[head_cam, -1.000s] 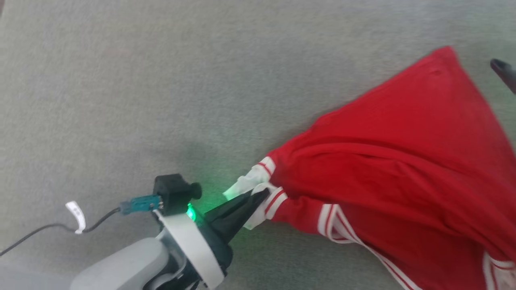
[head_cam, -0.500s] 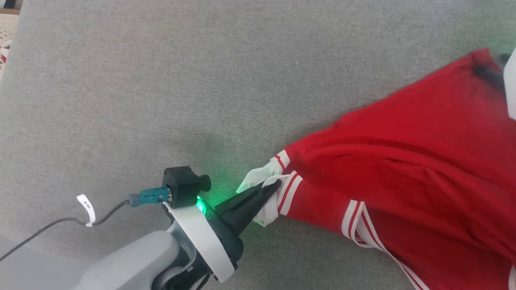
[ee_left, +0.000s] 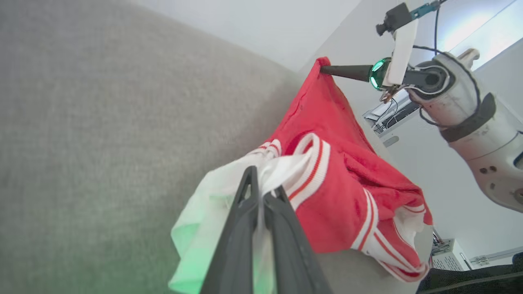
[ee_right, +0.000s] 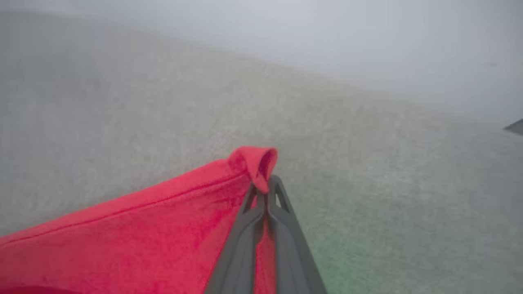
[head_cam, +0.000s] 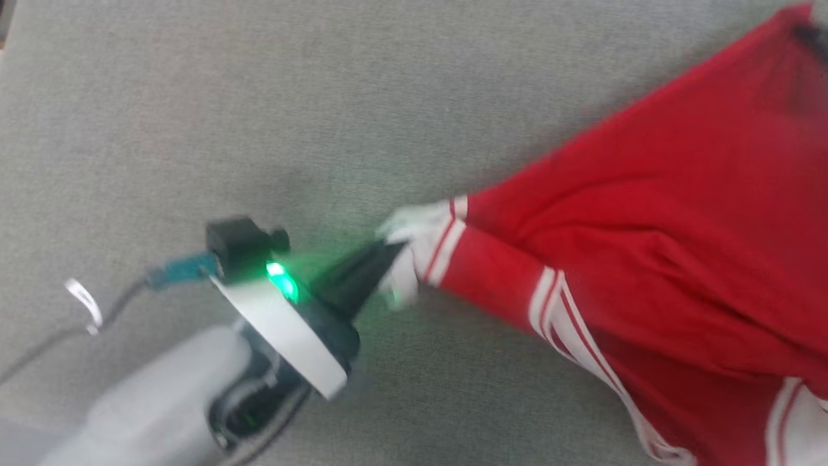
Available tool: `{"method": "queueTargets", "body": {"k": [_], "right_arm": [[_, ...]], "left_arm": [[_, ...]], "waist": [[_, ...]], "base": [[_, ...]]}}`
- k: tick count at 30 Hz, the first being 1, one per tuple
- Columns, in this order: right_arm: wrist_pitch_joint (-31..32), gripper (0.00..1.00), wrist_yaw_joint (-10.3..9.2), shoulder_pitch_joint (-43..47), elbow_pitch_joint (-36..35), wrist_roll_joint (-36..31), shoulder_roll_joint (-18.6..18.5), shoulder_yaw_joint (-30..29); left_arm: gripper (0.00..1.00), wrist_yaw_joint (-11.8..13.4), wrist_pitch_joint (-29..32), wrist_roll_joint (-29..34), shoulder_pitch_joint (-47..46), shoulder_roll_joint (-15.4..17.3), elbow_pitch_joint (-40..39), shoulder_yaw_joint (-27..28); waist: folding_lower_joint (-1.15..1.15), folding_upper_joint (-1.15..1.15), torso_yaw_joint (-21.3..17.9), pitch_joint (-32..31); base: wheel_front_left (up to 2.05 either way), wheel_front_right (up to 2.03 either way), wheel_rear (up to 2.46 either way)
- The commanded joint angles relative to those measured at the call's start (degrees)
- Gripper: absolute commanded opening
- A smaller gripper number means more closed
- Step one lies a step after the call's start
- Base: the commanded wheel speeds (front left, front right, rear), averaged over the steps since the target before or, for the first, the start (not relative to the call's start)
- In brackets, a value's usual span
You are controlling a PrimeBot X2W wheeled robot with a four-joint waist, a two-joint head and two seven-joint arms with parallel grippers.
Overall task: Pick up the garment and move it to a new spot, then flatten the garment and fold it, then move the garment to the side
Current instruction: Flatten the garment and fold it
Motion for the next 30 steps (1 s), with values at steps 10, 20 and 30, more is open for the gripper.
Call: {"method": "queueTargets", "body": {"k": [10, 20, 30], "right_arm": [[-16.7, 0.0, -0.07, -14.0, 11.4, -7.9, 7.8, -13.2], [-31.2, 0.0, -0.14, -35.2, 21.8, -16.2, 14.2, -22.7], [-35.4, 0.0, -0.13, -38.6, 28.9, -16.9, 15.4, -20.5]], "left_arm": [[0.0, 0.1, 2.0, -9.9, -22.3, 5.5, 4.0, 0.0], [0.0, 0.1, 5.8, -10.4, -52.9, 5.5, 21.4, 2.8], [0.0, 0.1, 1.7, -11.5, -59.1, 4.4, 24.4, -1.9]], "waist": [[0.0, 0.0, -5.3, 0.9], [0.0, 0.0, -10.1, 3.3], [0.0, 0.0, -10.9, 3.0]], "base": [[0.0, 0.0, 0.0], [0.0, 0.0, 0.0], [0.0, 0.0, 0.0]]}}
